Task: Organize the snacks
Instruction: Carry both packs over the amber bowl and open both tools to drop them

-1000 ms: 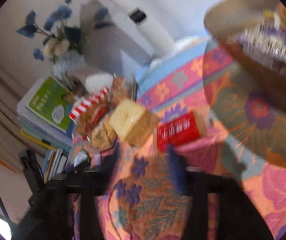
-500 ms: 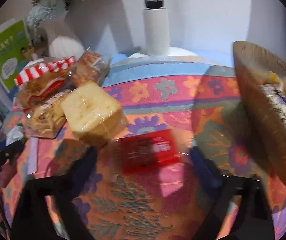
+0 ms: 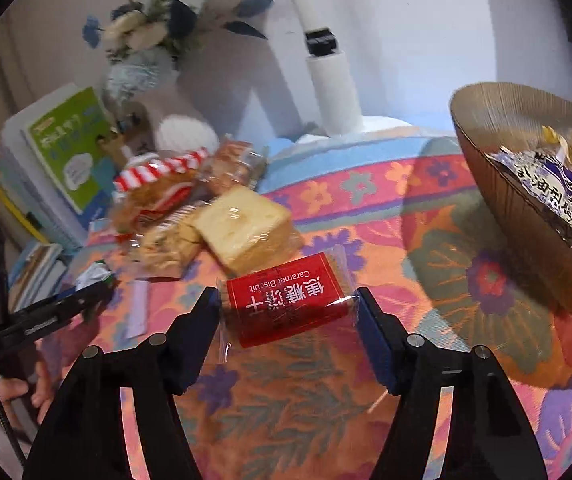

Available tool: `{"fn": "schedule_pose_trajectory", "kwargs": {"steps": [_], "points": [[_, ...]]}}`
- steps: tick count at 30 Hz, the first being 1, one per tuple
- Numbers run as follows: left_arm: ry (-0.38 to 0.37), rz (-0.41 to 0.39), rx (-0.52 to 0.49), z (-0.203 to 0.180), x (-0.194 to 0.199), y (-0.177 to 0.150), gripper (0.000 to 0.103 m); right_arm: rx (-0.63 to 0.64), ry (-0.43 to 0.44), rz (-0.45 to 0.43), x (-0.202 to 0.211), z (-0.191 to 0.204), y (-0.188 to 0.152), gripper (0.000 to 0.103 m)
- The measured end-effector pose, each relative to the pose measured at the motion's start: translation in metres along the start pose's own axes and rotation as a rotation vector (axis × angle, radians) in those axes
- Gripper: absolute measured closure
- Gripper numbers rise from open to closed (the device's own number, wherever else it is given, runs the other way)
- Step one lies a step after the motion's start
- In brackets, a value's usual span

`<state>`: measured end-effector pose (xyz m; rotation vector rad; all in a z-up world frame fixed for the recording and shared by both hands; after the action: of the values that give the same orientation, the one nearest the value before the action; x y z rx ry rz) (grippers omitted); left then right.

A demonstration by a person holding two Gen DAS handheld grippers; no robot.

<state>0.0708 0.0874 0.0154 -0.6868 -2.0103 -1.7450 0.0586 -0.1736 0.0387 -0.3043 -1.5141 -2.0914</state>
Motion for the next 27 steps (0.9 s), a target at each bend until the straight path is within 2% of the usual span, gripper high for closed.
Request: {"fn": "schedule_pose_trajectory", "kwargs": {"steps": [4, 5, 8, 10, 14, 17, 21, 23, 25, 27], "points": [[0.041, -0.081, -0.025, -0.006, 0.029, 0.010, 0.051, -0.043, 0.083, -0.063, 0.028, 0.000, 0.027, 0.036], [0.028, -0.094, -0.017, -0.012, 0.038, 0.019, 0.051, -0.042, 0.098, -0.081, 0.036, -0.001, 0.039, 0.036], [-0.002, -0.107, -0.049, -0.039, 0.055, 0.046, 0.051, -0.006, 0.083, -0.142, 0.057, -0.008, 0.080, 0.036], [0.002, -0.117, -0.121, -0.075, 0.061, 0.072, 0.051, 0.011, 0.061, -0.171, 0.070, -0.019, 0.108, 0.036], [-0.135, -0.122, -0.198, -0.153, 0.062, 0.110, 0.051, -0.027, 0.024, -0.185, 0.084, -0.058, 0.155, 0.036], [-0.222, -0.094, -0.248, -0.214, 0.049, 0.123, 0.051, -0.068, -0.018, -0.174, 0.086, -0.091, 0.174, 0.036], [-0.337, -0.030, -0.305, -0.292, 0.018, 0.120, 0.051, -0.127, -0.057, -0.140, 0.078, -0.135, 0.183, 0.036], [-0.364, 0.011, -0.320, -0.320, -0.001, 0.112, 0.046, -0.153, -0.085, -0.124, 0.072, -0.154, 0.181, 0.036], [-0.391, 0.081, -0.361, -0.352, -0.029, 0.096, 0.032, -0.174, -0.114, -0.086, 0.062, -0.168, 0.175, 0.032], [-0.376, 0.138, -0.392, -0.368, -0.044, 0.085, 0.029, -0.201, -0.149, -0.010, 0.047, -0.181, 0.168, 0.022]]}}
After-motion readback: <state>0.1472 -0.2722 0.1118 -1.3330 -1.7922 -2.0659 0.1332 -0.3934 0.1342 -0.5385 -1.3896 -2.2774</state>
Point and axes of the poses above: each gripper's, at about its wrist camera, not at the fingertips, and x roughly against the way its jaws point, z to its left, y to its top, the point moved 1 cm from there along -x, roughly the way its jaws point, and after that the axes turned 9 degrees about -z, right-handed, at the moved point
